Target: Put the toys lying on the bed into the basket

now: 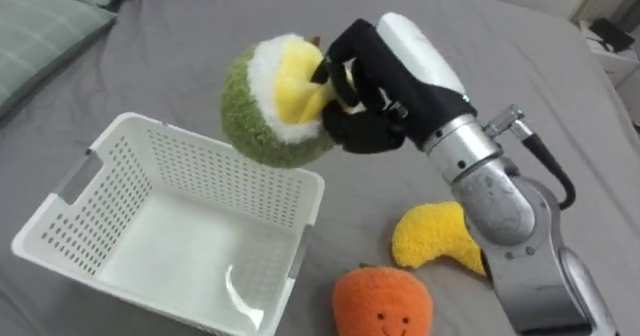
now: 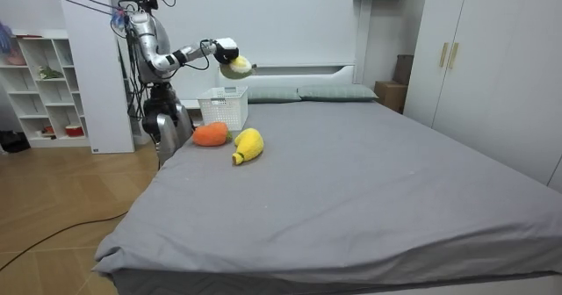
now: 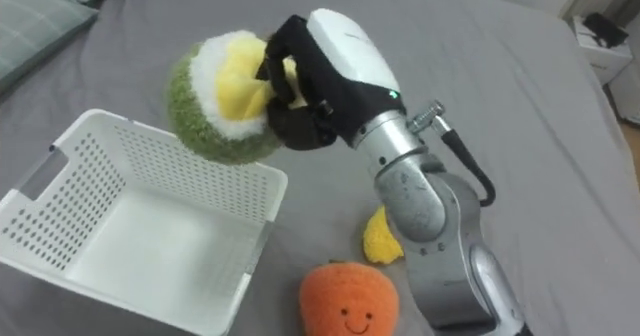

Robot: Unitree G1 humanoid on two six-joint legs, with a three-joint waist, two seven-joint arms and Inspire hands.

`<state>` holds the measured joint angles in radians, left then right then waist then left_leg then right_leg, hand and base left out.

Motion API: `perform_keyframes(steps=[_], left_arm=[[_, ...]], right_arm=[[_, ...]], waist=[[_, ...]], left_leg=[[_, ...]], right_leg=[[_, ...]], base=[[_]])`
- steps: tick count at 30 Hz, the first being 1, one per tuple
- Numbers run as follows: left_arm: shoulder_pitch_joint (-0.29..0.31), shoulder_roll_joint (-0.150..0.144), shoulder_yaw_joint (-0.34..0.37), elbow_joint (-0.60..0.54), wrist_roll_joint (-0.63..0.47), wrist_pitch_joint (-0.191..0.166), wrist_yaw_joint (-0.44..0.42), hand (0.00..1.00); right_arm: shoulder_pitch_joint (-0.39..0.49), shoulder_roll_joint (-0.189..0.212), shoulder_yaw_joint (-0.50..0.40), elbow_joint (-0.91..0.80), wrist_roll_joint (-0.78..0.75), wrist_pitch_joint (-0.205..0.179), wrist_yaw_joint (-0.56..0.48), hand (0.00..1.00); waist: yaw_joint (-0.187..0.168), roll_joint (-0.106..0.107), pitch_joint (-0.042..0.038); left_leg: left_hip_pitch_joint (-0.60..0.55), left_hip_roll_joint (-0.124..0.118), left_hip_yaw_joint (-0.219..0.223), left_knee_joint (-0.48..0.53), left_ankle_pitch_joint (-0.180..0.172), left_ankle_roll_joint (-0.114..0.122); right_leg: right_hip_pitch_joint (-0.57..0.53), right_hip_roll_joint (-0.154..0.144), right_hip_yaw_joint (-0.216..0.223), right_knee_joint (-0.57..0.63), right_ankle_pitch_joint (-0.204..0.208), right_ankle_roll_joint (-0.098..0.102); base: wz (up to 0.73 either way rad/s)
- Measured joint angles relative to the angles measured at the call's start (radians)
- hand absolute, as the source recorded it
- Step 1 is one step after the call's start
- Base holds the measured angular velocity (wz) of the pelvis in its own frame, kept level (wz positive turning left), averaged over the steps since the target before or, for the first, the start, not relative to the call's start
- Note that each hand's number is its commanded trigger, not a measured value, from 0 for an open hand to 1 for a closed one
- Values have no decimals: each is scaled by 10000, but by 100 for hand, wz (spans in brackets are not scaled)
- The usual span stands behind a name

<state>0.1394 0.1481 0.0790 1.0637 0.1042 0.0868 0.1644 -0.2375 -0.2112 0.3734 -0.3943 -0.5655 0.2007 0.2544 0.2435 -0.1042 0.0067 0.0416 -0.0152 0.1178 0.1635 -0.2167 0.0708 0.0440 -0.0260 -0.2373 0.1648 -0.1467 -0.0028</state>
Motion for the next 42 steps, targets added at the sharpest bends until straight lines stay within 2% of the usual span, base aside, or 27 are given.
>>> perform_keyframes(steps=[2,6,8,14,16,17,18,19,20,21,28,31,42], left_arm=[[-112,-2,-63,-60,5,17,-1,0],[-355,-22,-68,-27,-30,23,3,0],[-400,-34,-80,-25,-61,15,3,0],[-497,21,-77,-140,-10,87,39,0],[-505,21,-57,-142,7,157,99,0],[-505,14,-61,-148,7,174,161,0],[-498,8,-64,-161,4,175,200,0],[-480,-3,-63,-192,6,175,237,0],[-480,-14,-58,-220,6,174,269,0],[-483,-16,-59,-226,6,172,290,0],[-517,-12,-65,-293,23,233,298,0],[-390,-13,-52,-582,91,375,292,0],[-322,-26,-62,-1148,110,394,205,0]], right_arm=[[-248,71,482,161,-4,64,258,100],[-473,303,945,893,-28,96,599,100],[-554,595,1049,1609,-387,109,680,100],[-585,629,1779,3123,-741,225,662,100],[-581,633,1981,3340,-762,327,638,100],[-580,664,2019,3482,-763,339,625,82],[-580,666,2033,3563,-763,347,597,75],[-582,688,2044,3785,-763,354,499,29],[-580,736,2045,4004,-764,374,423,7],[-581,744,2052,4104,-764,377,410,0],[-550,657,2335,5097,-1162,427,392,0],[-549,649,2328,5272,-1159,417,344,0],[-541,605,2307,5428,-1158,399,0,0]], waist=[[246,-39,-24],[638,-181,26],[747,-220,79],[1197,-174,122],[1218,-166,137],[1214,-164,145],[1229,-163,146],[1277,-163,146],[1337,-162,148],[1352,-164,149],[1372,-191,141],[1391,-177,150],[1324,-92,161]], left_leg=[[-125,-20,-150,45,33,-8],[-200,-81,-354,72,100,-13],[-326,-123,-525,124,117,-5],[-389,-164,-716,137,141,20],[-495,-182,-814,170,152,22],[-520,-193,-901,202,153,21],[-517,-198,-929,211,155,22],[-519,-203,-945,218,162,22],[-529,-206,-951,236,164,24],[-534,-209,-958,243,165,25],[-684,-319,-1222,239,218,67],[-678,-333,-1227,317,239,83],[-669,-337,-1222,276,250,88]], right_leg=[[-79,-12,-133,-2,0,0],[-76,-74,-246,-126,-1,0],[-62,-97,-360,-149,-1,1],[-75,-184,-670,-146,-4,7],[-86,-194,-762,-148,-4,7],[-90,-204,-853,-149,-4,7],[-88,-210,-885,-149,-3,7],[-80,-216,-903,-149,-4,8],[-78,-219,-916,-149,-4,8],[-76,-222,-926,-149,-3,8],[-80,-258,-1210,-143,-17,33],[-63,-268,-1217,-144,-8,46],[-74,-266,-1214,-149,-1,58]], base=[[17],[16],[20],[11],[15],[20],[15],[6],[4],[3],[10],[3],[0]])
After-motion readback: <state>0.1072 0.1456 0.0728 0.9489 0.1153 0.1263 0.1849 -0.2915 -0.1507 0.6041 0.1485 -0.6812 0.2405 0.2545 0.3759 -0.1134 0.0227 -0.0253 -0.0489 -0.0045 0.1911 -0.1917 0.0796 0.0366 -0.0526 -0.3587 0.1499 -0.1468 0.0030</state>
